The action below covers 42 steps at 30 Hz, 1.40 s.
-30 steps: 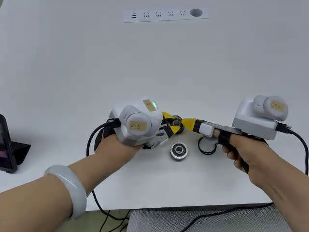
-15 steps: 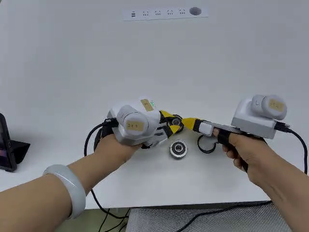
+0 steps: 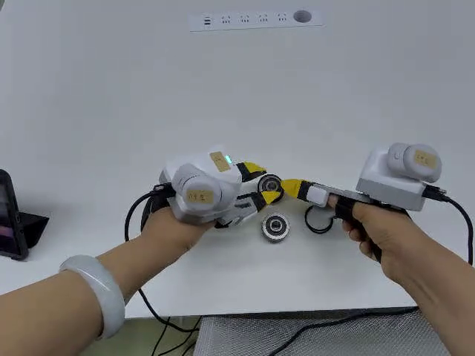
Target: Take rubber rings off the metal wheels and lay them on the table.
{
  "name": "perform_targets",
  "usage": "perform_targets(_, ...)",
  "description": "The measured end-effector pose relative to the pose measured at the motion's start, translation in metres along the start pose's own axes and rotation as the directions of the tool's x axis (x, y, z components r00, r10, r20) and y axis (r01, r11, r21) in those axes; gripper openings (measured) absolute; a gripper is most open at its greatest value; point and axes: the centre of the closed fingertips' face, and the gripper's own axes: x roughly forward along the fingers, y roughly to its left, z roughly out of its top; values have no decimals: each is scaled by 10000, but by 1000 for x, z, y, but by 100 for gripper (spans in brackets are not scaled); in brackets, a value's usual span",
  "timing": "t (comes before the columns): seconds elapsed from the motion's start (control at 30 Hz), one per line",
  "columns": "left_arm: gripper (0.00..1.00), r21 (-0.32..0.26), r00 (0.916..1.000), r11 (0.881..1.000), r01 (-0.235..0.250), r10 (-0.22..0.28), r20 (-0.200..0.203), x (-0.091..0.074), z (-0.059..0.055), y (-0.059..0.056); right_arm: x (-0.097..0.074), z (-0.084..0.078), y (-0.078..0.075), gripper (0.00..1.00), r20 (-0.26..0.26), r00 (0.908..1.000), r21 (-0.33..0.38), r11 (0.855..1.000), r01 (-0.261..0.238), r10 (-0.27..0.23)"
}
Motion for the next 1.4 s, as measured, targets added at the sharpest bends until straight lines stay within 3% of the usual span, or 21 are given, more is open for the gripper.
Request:
perform_targets(0.13,38,-134,9999,9998,-133,131,-107,-2,-6,4,0,0,3,2,7,10000,3,10000,-80,80)
perform_targets(0.43,41,-326,9997,9992,-211,206,-150,-12,-17,9,-3,1,9,2,48,9997,24,9997,-243,243)
perform_targets(0.8,56,-717,9996,9971,-261,265,43,-21,-22,12,-8,1,20,2,222,9982,189,9983,-558,554)
perform_targets(0.87,59,-779,9995,9967,-222,240,227,-23,-20,11,-11,1,23,2,243,9978,212,9979,-618,612)
perform_targets(1.2,71,-975,9987,9952,106,-57,502,-27,-21,5,-36,3,35,2,682,9934,502,9942,-956,920)
perform_targets(1.4,72,-1027,9989,9946,148,-103,448,-30,-26,3,-57,-5,21,2,796,9952,780,9949,-640,577)
